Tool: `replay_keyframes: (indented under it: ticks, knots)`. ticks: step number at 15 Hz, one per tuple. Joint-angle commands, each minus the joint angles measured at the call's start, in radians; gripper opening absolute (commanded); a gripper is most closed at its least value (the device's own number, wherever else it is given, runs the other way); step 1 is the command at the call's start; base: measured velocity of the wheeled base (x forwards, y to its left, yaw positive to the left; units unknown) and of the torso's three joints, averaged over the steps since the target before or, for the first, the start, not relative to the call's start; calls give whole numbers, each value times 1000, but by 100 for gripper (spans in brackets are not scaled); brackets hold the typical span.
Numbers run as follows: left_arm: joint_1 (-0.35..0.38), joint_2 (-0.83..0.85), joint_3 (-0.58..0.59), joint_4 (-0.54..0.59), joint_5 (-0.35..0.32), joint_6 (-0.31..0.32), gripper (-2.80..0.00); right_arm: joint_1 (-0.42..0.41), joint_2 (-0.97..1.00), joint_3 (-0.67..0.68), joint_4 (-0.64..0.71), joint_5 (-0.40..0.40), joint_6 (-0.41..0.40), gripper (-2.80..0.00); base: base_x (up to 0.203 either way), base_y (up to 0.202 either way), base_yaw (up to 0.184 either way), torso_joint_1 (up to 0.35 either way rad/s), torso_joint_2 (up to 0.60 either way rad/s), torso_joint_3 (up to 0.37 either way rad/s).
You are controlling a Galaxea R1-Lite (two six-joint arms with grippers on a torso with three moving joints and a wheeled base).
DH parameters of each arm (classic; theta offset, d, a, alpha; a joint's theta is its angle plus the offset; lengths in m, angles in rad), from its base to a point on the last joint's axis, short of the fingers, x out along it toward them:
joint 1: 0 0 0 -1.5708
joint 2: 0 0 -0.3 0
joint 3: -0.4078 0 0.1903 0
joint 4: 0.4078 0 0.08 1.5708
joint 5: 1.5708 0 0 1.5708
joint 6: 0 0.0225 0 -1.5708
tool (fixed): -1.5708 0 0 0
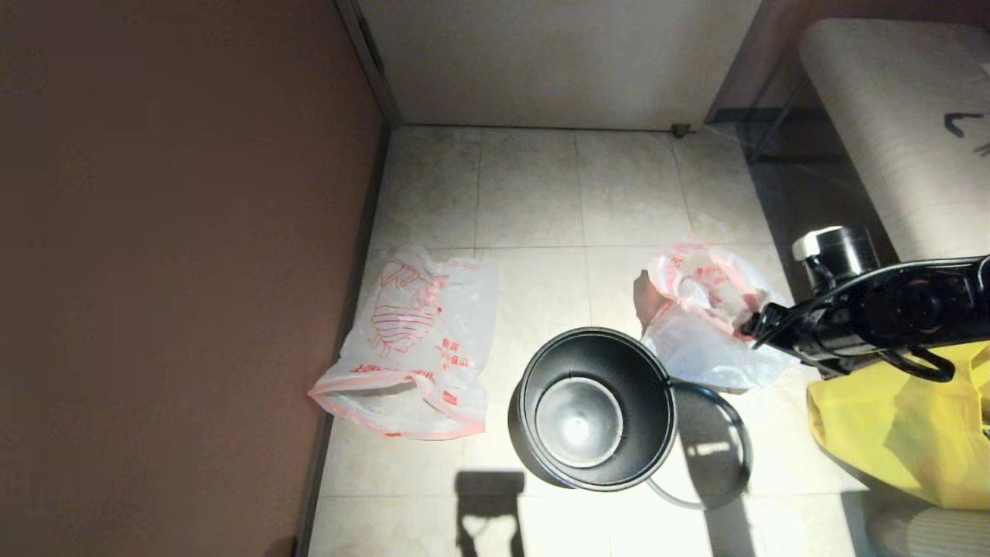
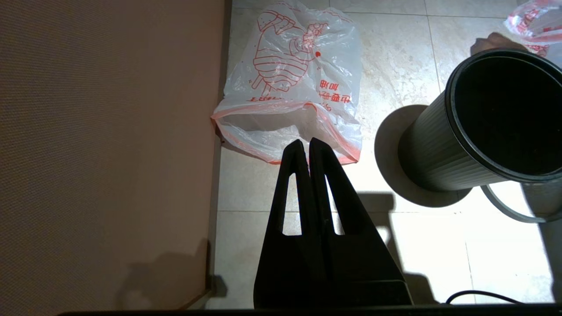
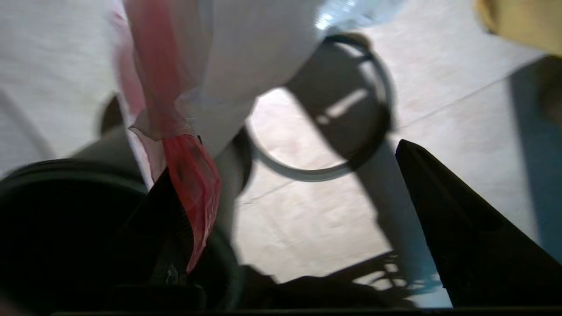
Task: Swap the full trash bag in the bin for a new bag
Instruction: Place the trash bag on the floor
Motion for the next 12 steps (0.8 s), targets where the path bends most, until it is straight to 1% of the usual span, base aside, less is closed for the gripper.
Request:
replay_keyframes:
  ticks: [1, 2, 5, 6, 8, 9, 12]
  knots:
    - [0, 0, 0, -1, 0, 0, -280, 0, -97, -1, -4, 80, 52, 0, 0, 0, 0, 0, 0, 0]
    - [0, 0, 0, -1, 0, 0, -280, -6, -111, -10, -6, 127, 79, 0, 0, 0, 0, 0, 0, 0]
    - [0, 0, 1, -1, 0, 0, -280, -27, -104, -71, -20, 157, 123, 0, 0, 0, 0, 0, 0, 0]
    - [0, 0, 1, -1, 0, 0, -280, -36, -105, -105, -19, 193, 159, 0, 0, 0, 0, 0, 0, 0]
    - [1, 0, 0, -1, 0, 0, -280, -57, -118, -180, -12, 305, 246, 0, 0, 0, 0, 0, 0, 0]
    - [0, 0, 0, -1, 0, 0, -280, -61, -121, -209, -8, 334, 268, 0, 0, 0, 0, 0, 0, 0]
    - [0, 0, 1, -1, 0, 0, -280, -71, -112, -323, 31, 369, 328, 0, 0, 0, 0, 0, 0, 0]
